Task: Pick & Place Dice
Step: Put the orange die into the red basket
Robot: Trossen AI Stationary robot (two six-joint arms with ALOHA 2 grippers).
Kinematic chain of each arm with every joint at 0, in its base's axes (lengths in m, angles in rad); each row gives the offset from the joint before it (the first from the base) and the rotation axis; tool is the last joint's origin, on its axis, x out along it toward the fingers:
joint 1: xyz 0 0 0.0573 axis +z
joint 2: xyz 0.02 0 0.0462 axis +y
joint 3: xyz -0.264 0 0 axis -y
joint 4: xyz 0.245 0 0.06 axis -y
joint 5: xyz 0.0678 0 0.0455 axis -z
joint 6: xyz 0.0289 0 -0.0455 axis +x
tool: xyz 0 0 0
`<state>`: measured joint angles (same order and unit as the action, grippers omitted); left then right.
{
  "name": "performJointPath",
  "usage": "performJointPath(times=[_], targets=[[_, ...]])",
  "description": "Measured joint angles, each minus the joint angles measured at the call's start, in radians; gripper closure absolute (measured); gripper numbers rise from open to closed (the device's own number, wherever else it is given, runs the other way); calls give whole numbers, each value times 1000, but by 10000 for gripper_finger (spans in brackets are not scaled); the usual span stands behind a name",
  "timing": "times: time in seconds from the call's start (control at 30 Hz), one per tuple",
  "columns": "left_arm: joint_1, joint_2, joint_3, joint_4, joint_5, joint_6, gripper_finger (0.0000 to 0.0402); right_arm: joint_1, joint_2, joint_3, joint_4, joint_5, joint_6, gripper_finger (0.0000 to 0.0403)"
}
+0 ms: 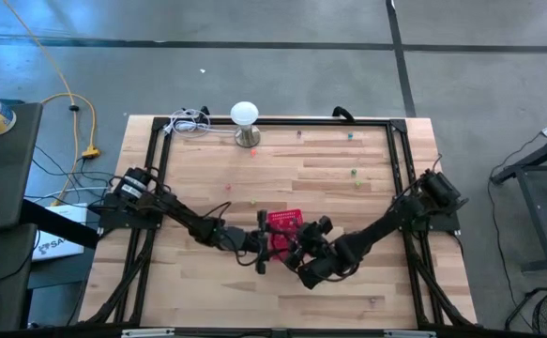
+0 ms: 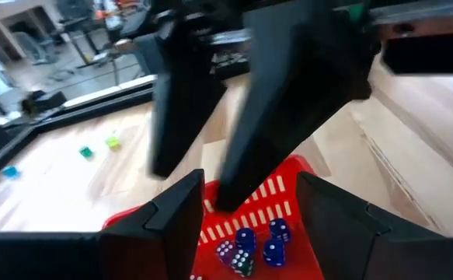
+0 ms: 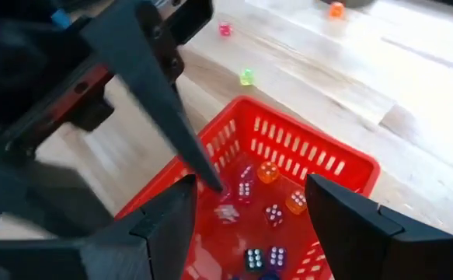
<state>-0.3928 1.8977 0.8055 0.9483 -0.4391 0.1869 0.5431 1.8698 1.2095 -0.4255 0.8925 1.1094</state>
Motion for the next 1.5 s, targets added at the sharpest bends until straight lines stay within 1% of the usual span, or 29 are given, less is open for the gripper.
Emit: performJointPath(times=[0.07,0.2,0.27,0.33,0.47,0.57,0.67,0.77,0.87,1.03,1.13,1.23,1.3,1.43,1.5], targets=[[-19,0,0,9,-58,1,205,26,-14,-1,1,-4,-29,172],[-83,-7,0,19,-173,-18,205,96,-45,0,-4,-38,-14,172],[-128,-26,0,16,-201,-42,205,135,-63,0,-20,-65,21,172],[-176,-47,0,21,-203,-93,205,176,-79,0,-60,-93,83,172],[-270,-77,0,9,-200,-199,205,266,-104,0,-165,-116,269,172],[-335,-89,0,-43,-155,-277,205,340,-107,0,-232,-118,414,172],[-391,-101,0,-125,-110,-378,205,420,-107,0,-277,-126,567,172],[-434,-107,0,-188,-99,-476,205,498,-107,0,-306,-138,706,172],[-465,-107,0,-215,-99,-520,205,570,-99,0,-317,-144,835,172],[-479,-107,0,-232,-99,-548,205,662,-97,0,-462,-265,1134,172],[-467,-107,0,-231,-99,-548,205,686,-96,0,-586,-265,1244,172],[-454,-107,0,-231,-99,-550,205,681,-86,0,-653,-259,1285,172],[-446,-107,0,-231,-99,-559,205,665,-64,0,-677,-277,1283,172],[-439,-107,0,-231,-89,-561,205,624,-7,-1,-695,-364,1256,172],[-439,-107,0,-233,-73,-562,205,607,17,-1,-694,-363,1228,172]])
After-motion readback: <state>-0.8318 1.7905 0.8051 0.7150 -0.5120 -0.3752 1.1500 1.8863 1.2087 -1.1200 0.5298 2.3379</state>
